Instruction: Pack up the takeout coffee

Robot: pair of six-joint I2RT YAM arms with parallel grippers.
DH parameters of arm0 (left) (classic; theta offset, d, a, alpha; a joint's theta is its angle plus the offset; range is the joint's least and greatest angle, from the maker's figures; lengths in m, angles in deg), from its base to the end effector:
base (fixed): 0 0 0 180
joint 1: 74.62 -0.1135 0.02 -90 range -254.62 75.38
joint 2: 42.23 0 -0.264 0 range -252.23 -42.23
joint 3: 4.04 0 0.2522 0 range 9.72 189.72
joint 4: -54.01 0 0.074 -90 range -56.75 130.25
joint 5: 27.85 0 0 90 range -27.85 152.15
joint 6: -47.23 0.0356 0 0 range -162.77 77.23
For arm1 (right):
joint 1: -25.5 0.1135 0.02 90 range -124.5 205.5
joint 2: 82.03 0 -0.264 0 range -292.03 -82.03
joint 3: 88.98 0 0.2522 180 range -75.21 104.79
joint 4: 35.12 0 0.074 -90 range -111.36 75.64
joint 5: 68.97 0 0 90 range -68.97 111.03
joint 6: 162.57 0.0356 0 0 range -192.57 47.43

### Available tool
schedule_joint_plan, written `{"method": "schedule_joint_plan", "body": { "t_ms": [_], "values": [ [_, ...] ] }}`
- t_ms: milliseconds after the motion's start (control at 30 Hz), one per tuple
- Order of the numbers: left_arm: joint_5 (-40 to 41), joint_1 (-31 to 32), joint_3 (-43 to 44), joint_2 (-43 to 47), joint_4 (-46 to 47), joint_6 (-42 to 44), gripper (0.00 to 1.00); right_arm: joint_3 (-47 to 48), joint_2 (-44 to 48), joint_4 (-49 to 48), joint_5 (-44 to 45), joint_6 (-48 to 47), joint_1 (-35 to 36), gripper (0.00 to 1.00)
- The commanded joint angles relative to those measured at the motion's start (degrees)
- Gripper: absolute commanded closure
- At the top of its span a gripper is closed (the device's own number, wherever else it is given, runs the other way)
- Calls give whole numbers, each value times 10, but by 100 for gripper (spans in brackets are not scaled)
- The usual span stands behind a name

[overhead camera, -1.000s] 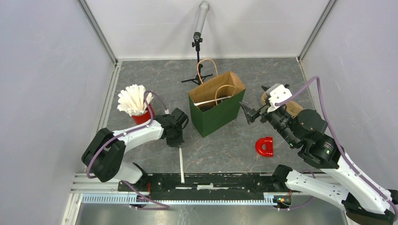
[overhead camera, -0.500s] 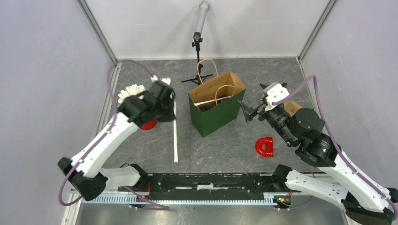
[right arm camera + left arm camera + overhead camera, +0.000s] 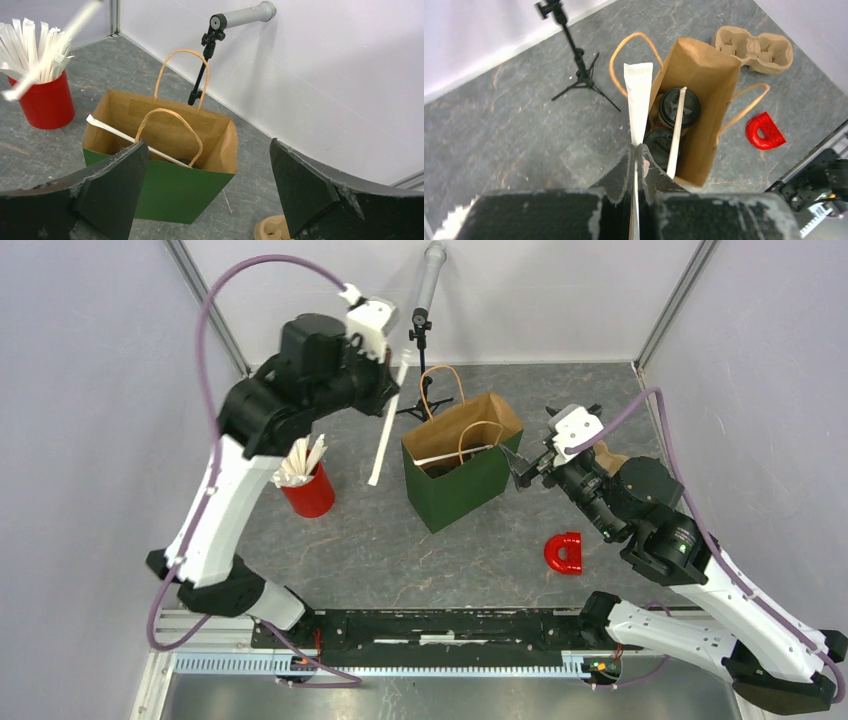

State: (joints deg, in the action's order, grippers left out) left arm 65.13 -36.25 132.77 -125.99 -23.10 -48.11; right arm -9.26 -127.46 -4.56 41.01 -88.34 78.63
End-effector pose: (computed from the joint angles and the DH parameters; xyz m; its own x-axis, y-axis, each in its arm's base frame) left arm 0.1916 -0.1494 0.5328 -0.3725 0.1764 -0.9111 0.5504 0.8325 -0.0639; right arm 0.0999 0.1130 0.4506 0.1863 -0.1773 -0.9664 -0.5161 0.8193 -0.2498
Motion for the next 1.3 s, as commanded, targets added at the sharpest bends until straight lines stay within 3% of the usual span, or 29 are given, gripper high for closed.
{"method": "schedule_joint_plan", "body": {
  "t_ms": [0, 300, 667, 967, 1133, 1267],
  "values": [
    [-88, 0, 18, -51, 115, 114, 98, 31, 12, -18, 9, -2, 2, 2],
    [-223, 1, 42, -140, 217, 164, 98, 30, 38, 4, 43, 7, 1, 2],
    [-231, 8, 19, -167, 223, 157, 98, 25, 43, 7, 54, -7, 1, 2],
    [-201, 28, 81, -164, 250, 162, 98, 23, 34, 5, 42, -19, 1, 2],
    [-190, 31, 31, -142, 288, 152, 98, 23, 38, 7, 43, -18, 1, 2],
    [-173, 31, -93, -109, 373, 133, 97, 23, 40, 8, 43, -13, 1, 2]
  ]
}}
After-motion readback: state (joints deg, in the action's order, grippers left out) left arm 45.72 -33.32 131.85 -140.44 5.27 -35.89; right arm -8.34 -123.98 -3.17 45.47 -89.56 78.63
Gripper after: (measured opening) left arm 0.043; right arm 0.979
